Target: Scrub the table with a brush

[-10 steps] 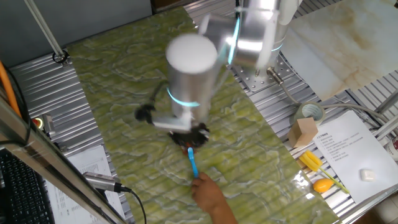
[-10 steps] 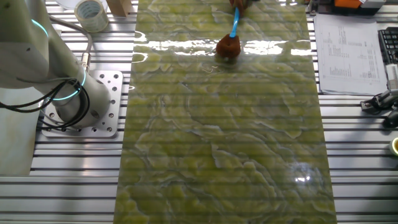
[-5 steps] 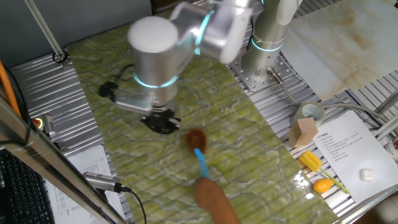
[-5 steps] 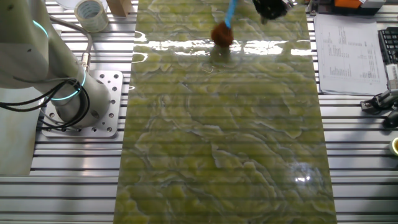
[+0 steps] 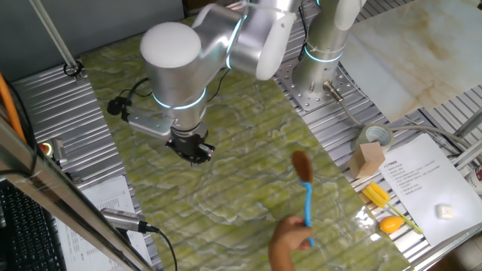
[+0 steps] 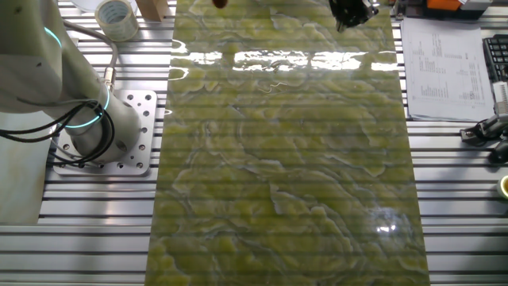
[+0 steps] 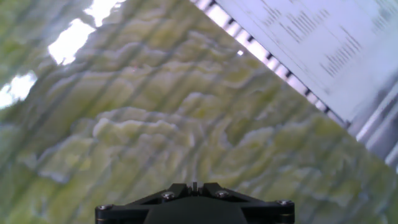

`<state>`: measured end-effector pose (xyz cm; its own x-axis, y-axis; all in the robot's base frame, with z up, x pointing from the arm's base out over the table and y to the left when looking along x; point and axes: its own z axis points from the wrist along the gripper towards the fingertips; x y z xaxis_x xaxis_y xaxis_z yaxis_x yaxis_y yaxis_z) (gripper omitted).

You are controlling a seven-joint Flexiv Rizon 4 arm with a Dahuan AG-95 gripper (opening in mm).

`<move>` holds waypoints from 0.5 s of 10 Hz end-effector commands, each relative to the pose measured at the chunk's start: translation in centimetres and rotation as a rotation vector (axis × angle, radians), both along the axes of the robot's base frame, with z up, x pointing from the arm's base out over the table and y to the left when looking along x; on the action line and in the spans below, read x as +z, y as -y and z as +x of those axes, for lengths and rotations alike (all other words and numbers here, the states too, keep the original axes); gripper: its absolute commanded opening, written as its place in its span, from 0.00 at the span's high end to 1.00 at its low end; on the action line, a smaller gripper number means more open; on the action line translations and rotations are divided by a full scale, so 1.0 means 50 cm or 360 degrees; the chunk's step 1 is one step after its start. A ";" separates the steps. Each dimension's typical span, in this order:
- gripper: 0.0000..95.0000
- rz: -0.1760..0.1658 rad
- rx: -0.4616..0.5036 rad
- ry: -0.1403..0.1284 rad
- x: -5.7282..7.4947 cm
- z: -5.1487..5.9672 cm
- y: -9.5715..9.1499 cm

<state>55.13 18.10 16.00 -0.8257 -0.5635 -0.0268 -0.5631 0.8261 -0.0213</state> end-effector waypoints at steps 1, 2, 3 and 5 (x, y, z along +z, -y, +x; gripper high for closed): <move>1.00 -0.0004 -0.0472 0.0117 -0.001 -0.001 0.003; 1.00 -0.0054 -0.0468 0.0116 -0.004 -0.002 0.016; 1.00 -0.0074 -0.0452 0.0117 -0.004 0.005 0.035; 1.00 -0.0039 -0.0438 0.0110 0.011 0.028 0.107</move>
